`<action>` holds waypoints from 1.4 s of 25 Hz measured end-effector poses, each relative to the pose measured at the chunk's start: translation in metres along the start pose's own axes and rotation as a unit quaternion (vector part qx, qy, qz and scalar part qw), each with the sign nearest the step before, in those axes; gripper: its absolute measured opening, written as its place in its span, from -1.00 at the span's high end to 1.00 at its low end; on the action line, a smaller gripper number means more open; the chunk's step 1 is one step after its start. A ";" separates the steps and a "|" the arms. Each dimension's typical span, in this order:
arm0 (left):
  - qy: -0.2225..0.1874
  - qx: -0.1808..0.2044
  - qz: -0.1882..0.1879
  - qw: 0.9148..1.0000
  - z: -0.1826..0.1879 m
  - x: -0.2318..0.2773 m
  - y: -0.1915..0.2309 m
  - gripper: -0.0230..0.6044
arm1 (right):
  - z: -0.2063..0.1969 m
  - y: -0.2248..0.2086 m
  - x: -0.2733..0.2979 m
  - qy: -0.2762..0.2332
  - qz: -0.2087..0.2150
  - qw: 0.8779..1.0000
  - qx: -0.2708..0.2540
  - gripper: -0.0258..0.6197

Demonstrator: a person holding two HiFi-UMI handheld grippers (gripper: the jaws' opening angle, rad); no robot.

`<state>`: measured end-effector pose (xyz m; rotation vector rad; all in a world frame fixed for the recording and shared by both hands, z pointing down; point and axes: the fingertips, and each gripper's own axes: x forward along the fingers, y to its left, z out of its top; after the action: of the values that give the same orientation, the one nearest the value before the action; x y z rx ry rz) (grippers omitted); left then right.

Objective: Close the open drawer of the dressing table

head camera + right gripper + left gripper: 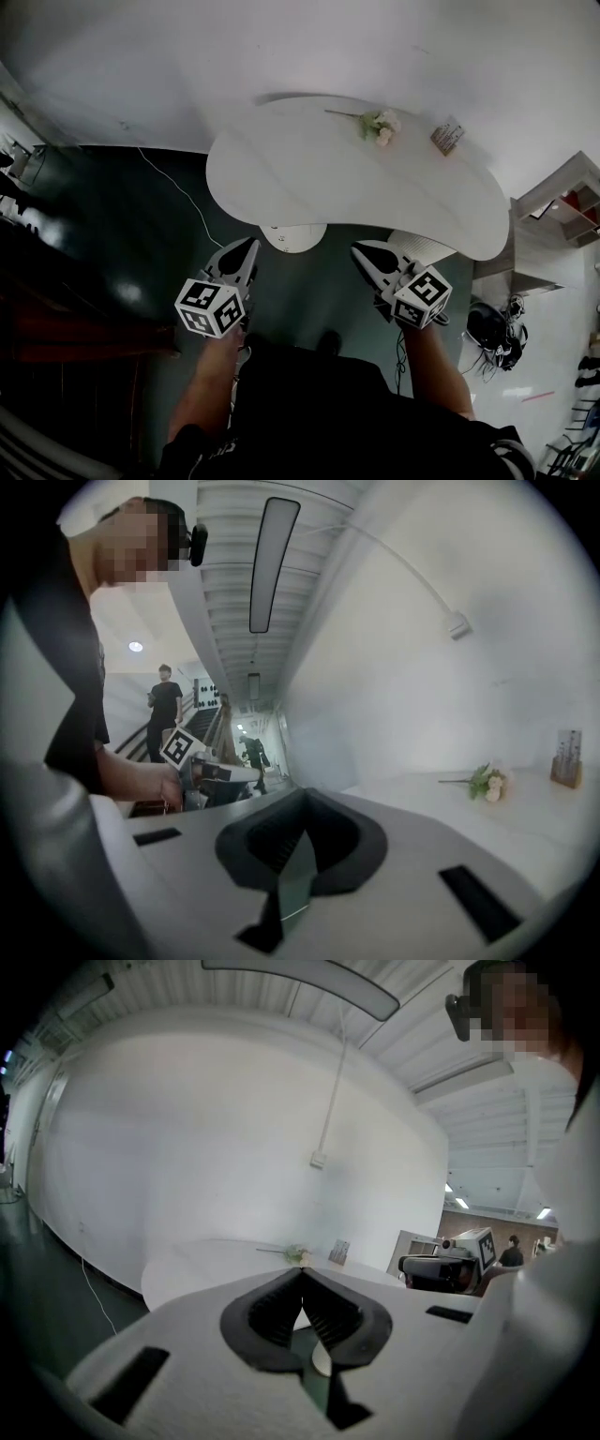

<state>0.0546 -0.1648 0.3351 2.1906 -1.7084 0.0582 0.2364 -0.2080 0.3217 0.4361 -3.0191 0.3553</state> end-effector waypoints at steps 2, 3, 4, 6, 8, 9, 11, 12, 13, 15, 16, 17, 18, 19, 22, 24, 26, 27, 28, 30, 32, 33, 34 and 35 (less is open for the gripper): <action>0.000 0.007 0.003 1.000 0.004 -0.003 -0.005 0.90 | 0.011 0.000 -0.007 -0.010 0.002 1.000 -0.004 0.91; 0.000 0.009 0.004 1.000 0.005 -0.004 -0.006 0.90 | 0.017 -0.001 -0.009 -0.014 0.000 1.000 -0.007 0.91; 0.001 0.011 0.004 1.000 0.006 -0.004 -0.006 0.90 | 0.022 -0.001 -0.010 -0.019 -0.003 1.000 -0.010 0.91; 0.000 0.020 -0.003 1.000 0.011 -0.003 -0.008 0.90 | 0.031 -0.002 -0.013 -0.025 -0.010 0.999 -0.018 0.91; -0.007 0.038 -0.011 0.999 0.021 0.001 -0.009 0.90 | 0.042 -0.004 -0.013 -0.028 -0.021 0.999 -0.026 0.91; -0.012 0.046 -0.014 0.999 0.026 0.002 -0.007 0.90 | 0.046 -0.005 -0.013 -0.029 -0.029 0.999 -0.028 0.91; -0.020 0.052 -0.018 0.998 0.035 0.003 -0.001 0.90 | 0.051 -0.007 -0.013 -0.032 -0.050 0.998 -0.027 0.91; -0.023 0.051 -0.021 0.998 0.038 0.003 0.002 0.90 | 0.054 -0.008 -0.013 -0.036 -0.062 0.997 -0.023 0.91; -0.025 0.052 -0.026 0.998 0.042 0.001 0.005 0.90 | 0.058 -0.008 -0.012 -0.043 -0.073 0.996 -0.019 0.91; -0.029 0.064 -0.034 0.997 0.053 -0.004 0.010 0.90 | 0.071 -0.004 -0.007 -0.059 -0.085 0.994 -0.025 0.91; -0.032 0.071 -0.036 0.996 0.059 -0.006 0.014 0.90 | 0.078 0.000 -0.004 -0.064 -0.087 0.993 -0.041 0.91; -0.036 0.075 -0.037 0.996 0.064 -0.008 0.019 0.90 | 0.085 0.006 0.001 -0.066 -0.086 0.992 -0.063 0.91; -0.040 0.077 -0.037 0.996 0.069 -0.010 0.023 0.90 | 0.090 0.013 0.007 -0.065 -0.084 0.990 -0.087 0.91; -0.043 0.077 -0.036 0.995 0.073 -0.012 0.027 0.90 | 0.094 0.020 0.013 -0.065 -0.080 0.989 -0.107 0.91; -0.050 0.084 -0.035 0.995 0.082 -0.016 0.035 0.90 | 0.101 0.036 0.028 -0.081 -0.058 0.990 -0.098 0.91; -0.052 0.093 -0.037 0.994 0.084 -0.018 0.036 0.90 | 0.104 0.040 0.033 -0.093 -0.050 0.992 -0.071 0.91; -0.053 0.093 -0.038 0.994 0.083 -0.022 0.035 0.90 | 0.106 0.043 0.036 -0.096 -0.054 0.992 -0.066 0.91; -0.055 0.091 -0.039 0.994 0.082 -0.024 0.035 0.90 | 0.106 0.045 0.037 -0.094 -0.057 0.992 -0.067 0.91; -0.057 0.090 -0.040 0.994 0.082 -0.026 0.035 0.90 | 0.104 0.046 0.038 -0.090 -0.060 0.992 -0.068 0.91; -0.060 0.090 -0.040 0.993 0.082 -0.028 0.032 0.90 | 0.099 0.046 0.038 -0.085 -0.062 0.992 -0.065 0.91; -0.059 0.093 -0.039 0.993 0.080 -0.030 0.029 0.90 | 0.096 0.047 0.035 -0.085 -0.062 0.993 -0.054 0.91; -0.056 0.095 -0.038 0.993 0.078 -0.031 0.028 0.90 | 0.094 0.047 0.033 -0.087 -0.060 0.993 -0.048 0.91; -0.052 0.094 -0.036 0.994 0.075 -0.031 0.027 0.90 | 0.092 0.047 0.032 -0.088 -0.059 0.993 -0.042 0.91; -0.048 0.089 -0.034 0.994 0.072 -0.031 0.026 0.90 | 0.089 0.047 0.029 -0.089 -0.058 0.994 -0.037 0.91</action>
<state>0.0080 -0.1631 0.2664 2.4147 -1.7387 0.0933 0.1919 -0.1936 0.2280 0.6666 -3.1456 0.2075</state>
